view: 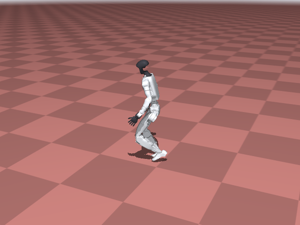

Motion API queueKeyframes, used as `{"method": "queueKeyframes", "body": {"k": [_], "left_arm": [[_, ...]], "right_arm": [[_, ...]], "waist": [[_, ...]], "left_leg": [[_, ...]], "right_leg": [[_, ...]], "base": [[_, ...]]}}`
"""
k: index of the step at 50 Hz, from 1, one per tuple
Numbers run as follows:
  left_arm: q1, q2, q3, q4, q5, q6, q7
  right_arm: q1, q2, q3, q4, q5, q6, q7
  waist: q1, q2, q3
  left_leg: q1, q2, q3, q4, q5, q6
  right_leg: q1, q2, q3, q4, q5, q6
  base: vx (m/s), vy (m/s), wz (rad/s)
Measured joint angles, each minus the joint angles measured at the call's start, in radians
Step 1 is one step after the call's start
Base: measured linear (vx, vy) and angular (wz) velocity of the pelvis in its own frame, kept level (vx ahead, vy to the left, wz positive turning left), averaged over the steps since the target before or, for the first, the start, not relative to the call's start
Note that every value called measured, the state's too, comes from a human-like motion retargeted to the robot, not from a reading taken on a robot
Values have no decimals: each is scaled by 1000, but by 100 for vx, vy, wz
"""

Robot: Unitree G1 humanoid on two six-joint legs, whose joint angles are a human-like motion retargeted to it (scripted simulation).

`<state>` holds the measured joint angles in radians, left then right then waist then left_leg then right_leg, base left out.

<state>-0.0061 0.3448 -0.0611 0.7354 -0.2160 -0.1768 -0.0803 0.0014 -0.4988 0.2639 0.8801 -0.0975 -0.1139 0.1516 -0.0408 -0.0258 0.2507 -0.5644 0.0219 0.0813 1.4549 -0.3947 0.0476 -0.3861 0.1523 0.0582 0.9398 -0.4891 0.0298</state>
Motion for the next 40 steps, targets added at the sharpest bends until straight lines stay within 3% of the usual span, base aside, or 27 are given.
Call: {"method": "queueKeyframes", "body": {"k": [4, 7, 10, 12, 14, 15, 17, 20, 23, 28, 30, 32, 34, 36, 38, 40], "left_arm": [[18, -43, -40, 148, 34, 29, -45], [49, -61, -63, 249, 41, 51, -83], [103, -69, -71, 324, 58, 68, -114], [132, -71, -62, 364, 89, 74, -135], [143, -60, -39, 384, 134, 76, -147], [145, -51, -28, 384, 156, 79, -146], [136, -25, -10, 362, 177, 89, -132], [99, 20, 26, 295, 151, 98, -88], [45, 68, 67, 192, 84, 73, -38], [-6, 111, 103, -32, 19, -9, -1], [-4, 107, 104, -115, 5, -30, 0], [7, 104, 98, -171, 5, -36, 9], [6, 99, 90, -165, 17, -22, 24], [-25, 85, 74, -67, 25, 15, 22], [-48, 53, 44, 95, 30, 51, -3], [-36, 11, 13, 260, 37, 80, -43]], "right_arm": [[-85, -77, -10, -52, 6, -7, -40], [-143, -144, -18, -68, -11, -4, -51], [-165, -187, -41, -84, -24, -5, -77], [-151, -202, -69, -103, -32, -5, -93], [-128, -201, -104, -132, -48, 2, -92], [-118, -193, -118, -141, -59, 6, -86], [-101, -163, -116, -125, -81, 13, -58], [-81, -99, -59, -39, -102, 24, 13], [-66, -34, 18, 103, -114, 36, 103], [-15, 26, 80, 255, -131, 51, 193], [1, 24, 93, 278, -138, 54, 208], [1, -5, 102, 280, -148, 57, 210], [-25, -55, 100, 269, -156, 62, 193], [-78, -111, 85, 234, -140, 64, 162], [-113, -151, 61, 162, -104, 57, 124], [-117, -177, 34, 67, -57, 43, 92]], "waist": [[47, -36, -24], [45, -83, -42], [30, -111, -47], [1, -120, -40], [-30, -112, -16], [-44, -99, -6], [-71, -68, 12], [-109, -34, 29], [-135, -14, 30], [-119, 21, 25], [-86, 36, 30], [-46, 43, 30], [-12, 36, 36], [18, 23, 52], [49, 10, 55], [74, -2, 38]], "left_leg": [[-87, -33, 58, -364, -74, 15], [-59, -158, 71, -735, -8, 8], [-45, -255, 58, -777, 45, 35], [-33, -320, 45, -703, 28, 77], [4, -356, 28, -648, -18, 118], [24, -357, 16, -625, -42, 133], [85, -352, -8, -623, -74, 143], [205, -343, -52, -695, -83, 123], [309, -319, -110, -764, -73, 70], [341, -207, -133, -598, -3, -54], [297, -155, -128, -393, 53, -110], [241, -85, -104, -155, 135, -143], [182, -11, -84, 42, 168, -131], [131, 71, -61, 134, 132, -80], [109, 138, -27, 96, 58, -26], [113, 170, 19, -48, -5, 1]], "right_leg": [[75, -66, 3, -91, -14, 28], [103, -163, 4, -82, -35, 62], [99, -211, 31, 71, -20, 106], [69, -221, 70, 263, 125, 175], [4, -215, 93, 470, 363, 227], [-38, -202, 93, 555, 450, 230], [-140, -212, 89, 661, 477, 191], [-291, -250, 72, 651, 381, 111], [-373, -223, 44, 441, 347, 110], [-314, -94, -2, 133, 462, 158], [-255, -51, -45, 108, 438, 130], [-195, -16, -83, 122, 314, 67], [-142, 21, -92, 132, 156, 10], [-81, 51, -82, 98, 76, -11], [-8, 56, -72, 20, 74, -7], [55, 34, -73, -72, 150, 17]], "base": [[56, 2, -18], [62, 3, 21], [62, 2, 9], [63, 1, 8], [64, -3, -5], [65, -5, -14], [66, -2, -18], [67, -3, -11], [65, -12, -1], [53, -16, -8], [42, -12, -43], [40, -10, -57], [39, -8, -57], [37, -5, -67], [35, -1, -87], [33, 4, -91]]}}
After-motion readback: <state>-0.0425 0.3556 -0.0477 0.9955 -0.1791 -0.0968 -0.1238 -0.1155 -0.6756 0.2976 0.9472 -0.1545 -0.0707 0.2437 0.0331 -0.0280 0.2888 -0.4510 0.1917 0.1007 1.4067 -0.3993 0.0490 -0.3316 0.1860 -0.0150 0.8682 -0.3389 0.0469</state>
